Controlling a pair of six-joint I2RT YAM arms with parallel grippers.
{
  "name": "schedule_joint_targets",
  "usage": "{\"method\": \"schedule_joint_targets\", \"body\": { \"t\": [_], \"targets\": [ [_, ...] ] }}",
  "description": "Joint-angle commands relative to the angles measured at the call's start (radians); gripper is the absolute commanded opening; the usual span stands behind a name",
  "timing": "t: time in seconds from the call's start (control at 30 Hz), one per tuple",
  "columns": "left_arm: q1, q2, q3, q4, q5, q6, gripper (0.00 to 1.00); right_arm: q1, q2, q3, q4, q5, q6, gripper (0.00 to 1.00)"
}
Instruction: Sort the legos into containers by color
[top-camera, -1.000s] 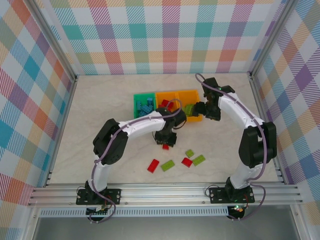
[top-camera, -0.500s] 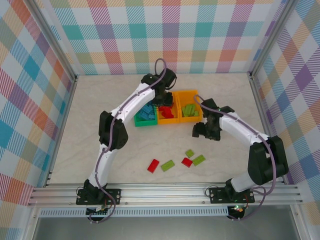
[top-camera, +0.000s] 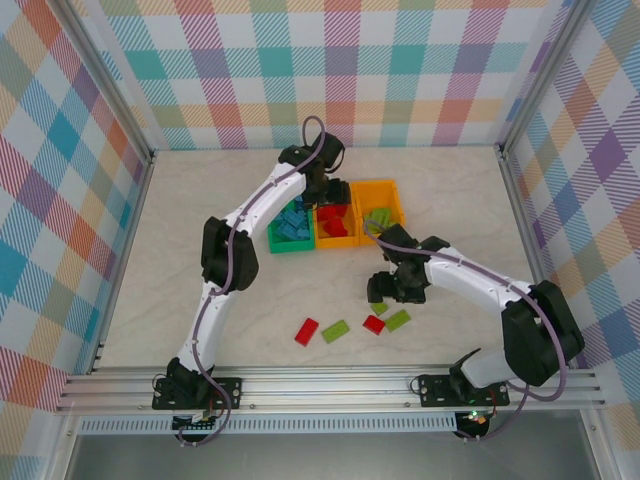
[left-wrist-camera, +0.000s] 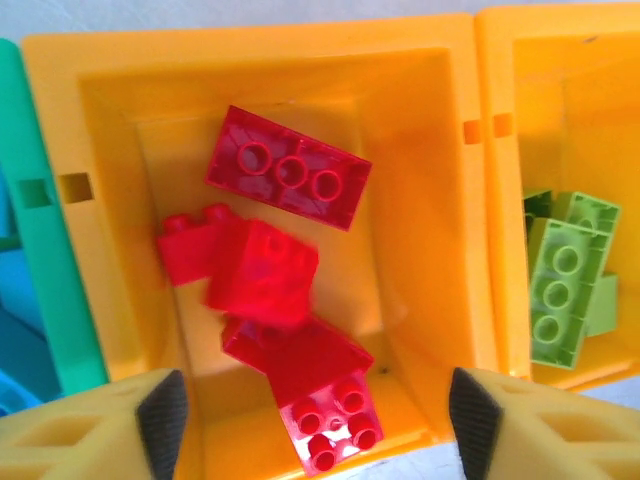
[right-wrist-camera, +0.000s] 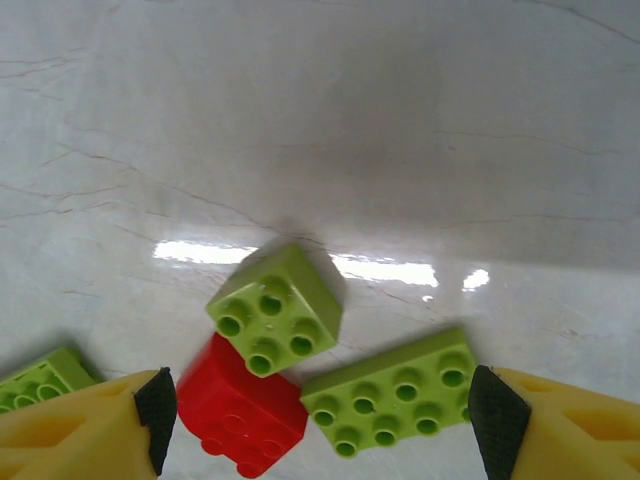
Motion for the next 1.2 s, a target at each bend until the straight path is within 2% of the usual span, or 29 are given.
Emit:
{"method": "schedule_joint_targets", "body": {
  "t": [0.0, 0.13, 0.4, 0.6, 0.7, 0.93, 1.07, 1.17],
  "targets": [
    [-0.007, -0.045, -0.007, 0.030, 0.048, -0.008, 0.83, 0.018, 0.028, 0.009, 0.036, -0.022, -0.060, 0.78],
    [-0.006, -0.148, -0.091, 0.081, 0.042, -0.027, 1.00, 0.035, 0.102, 0.046, 0.009, -0.018, -0.122, 0.73],
    [0.020, -0.357, -0.334, 0.170, 0.014, -0.054, 1.00, 0.091, 0.203, 0.081, -0.010, -0.013, -0.174, 0.71],
    [0.050, -0.488, -0.543, 0.220, 0.002, -0.075, 1.00, 0.094, 0.258, 0.102, -0.033, 0.028, -0.164, 0.56],
    [0.066, -0.551, -0.646, 0.253, 0.010, -0.095, 1.00, 0.094, 0.274, 0.111, -0.053, 0.047, -0.169, 0.45],
    [0.074, -0.644, -0.789, 0.272, -0.024, -0.098, 1.00, 0.092, 0.227, 0.146, -0.064, 0.081, -0.147, 0.27],
    [0.076, -0.684, -0.860, 0.273, -0.025, -0.085, 1.00, 0.064, 0.162, 0.217, -0.074, 0.093, -0.137, 0.26],
    [0.076, -0.723, -0.920, 0.266, -0.040, -0.066, 1.00, -0.010, 0.145, 0.281, -0.075, 0.079, -0.139, 0.26]
  ]
}}
